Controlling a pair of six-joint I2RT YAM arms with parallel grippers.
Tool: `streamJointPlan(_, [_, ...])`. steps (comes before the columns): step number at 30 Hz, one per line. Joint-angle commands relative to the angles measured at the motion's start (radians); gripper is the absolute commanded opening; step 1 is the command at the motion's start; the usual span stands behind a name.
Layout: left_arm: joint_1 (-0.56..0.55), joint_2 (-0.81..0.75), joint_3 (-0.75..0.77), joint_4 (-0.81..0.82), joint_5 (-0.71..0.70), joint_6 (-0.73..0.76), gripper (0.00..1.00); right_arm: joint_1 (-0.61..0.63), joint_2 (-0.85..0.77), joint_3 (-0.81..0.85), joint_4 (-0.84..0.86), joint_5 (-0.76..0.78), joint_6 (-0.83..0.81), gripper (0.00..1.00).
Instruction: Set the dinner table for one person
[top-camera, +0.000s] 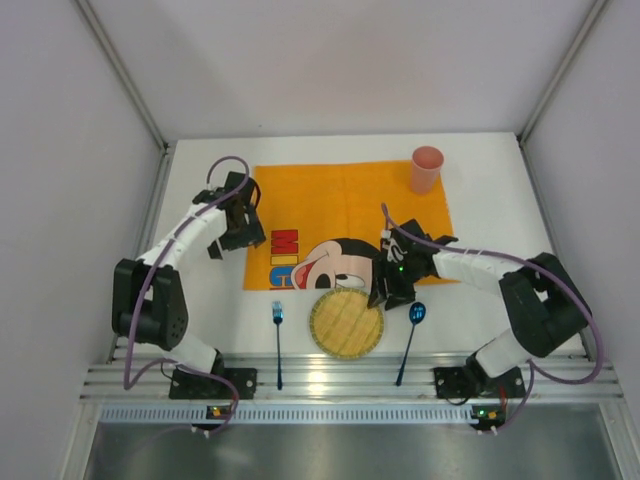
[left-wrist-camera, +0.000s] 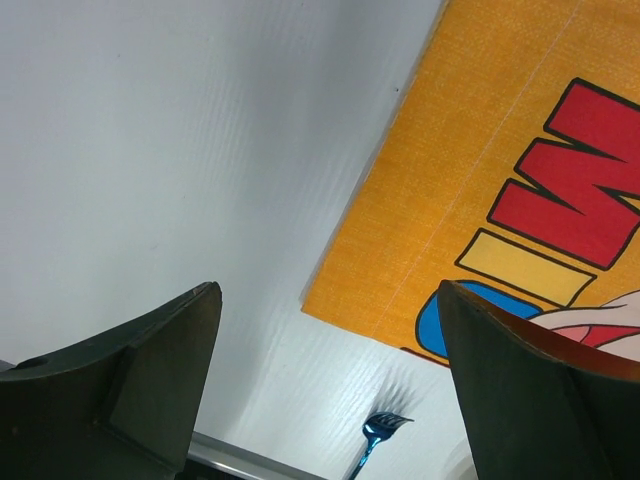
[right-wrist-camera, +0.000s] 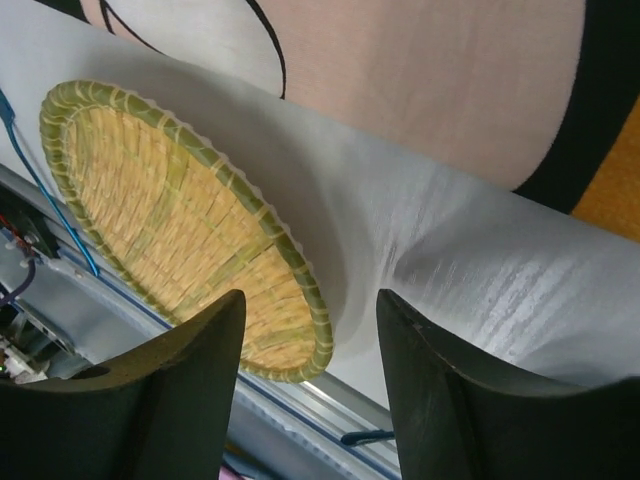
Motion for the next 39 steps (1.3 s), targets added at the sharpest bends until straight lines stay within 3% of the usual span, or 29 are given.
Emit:
streamJointPlan(1, [-0.003, -0.062, -0.008, -0.045, -0.033, -0.006, 0.95, 0.035, 0.045, -0.012, 0.098, -0.04, 0.015, 0.55])
streamJointPlan(8, [-0.003, -0.073, -0.019, -0.047, -0.042, 0.005, 0.94, 0.058, 0.108, -0.045, 0.158, -0.054, 0.019, 0.44])
streamJointPlan(11, [-0.003, -0.069, -0.013, -0.042, -0.038, 0.009, 0.95, 0.064, 0.138, -0.057, 0.187, -0.059, 0.021, 0.24])
streamJointPlan(12, [-0.003, -0.067, -0.01, -0.041, -0.036, 0.011, 0.95, 0.066, 0.143, -0.057, 0.192, -0.059, 0.018, 0.09])
streamJointPlan(14, [-0.003, -0.061, -0.003, -0.035, -0.034, 0.011, 0.94, 0.066, 0.14, -0.051, 0.187, -0.059, 0.016, 0.0])
streamJointPlan(18, [-0.003, -0.049, 0.006, -0.027, -0.036, 0.028, 0.94, 0.066, 0.083, 0.018, 0.08, -0.053, -0.005, 0.0])
streamJointPlan(25, [-0.003, -0.024, 0.004, 0.008, -0.034, 0.041, 0.94, 0.063, 0.0, 0.373, -0.161, 0.016, -0.066, 0.0])
streamJointPlan(39, [0.002, 0.007, 0.136, 0.016, -0.045, 0.126, 0.97, -0.085, 0.358, 0.832, -0.236, 0.139, -0.024, 0.0])
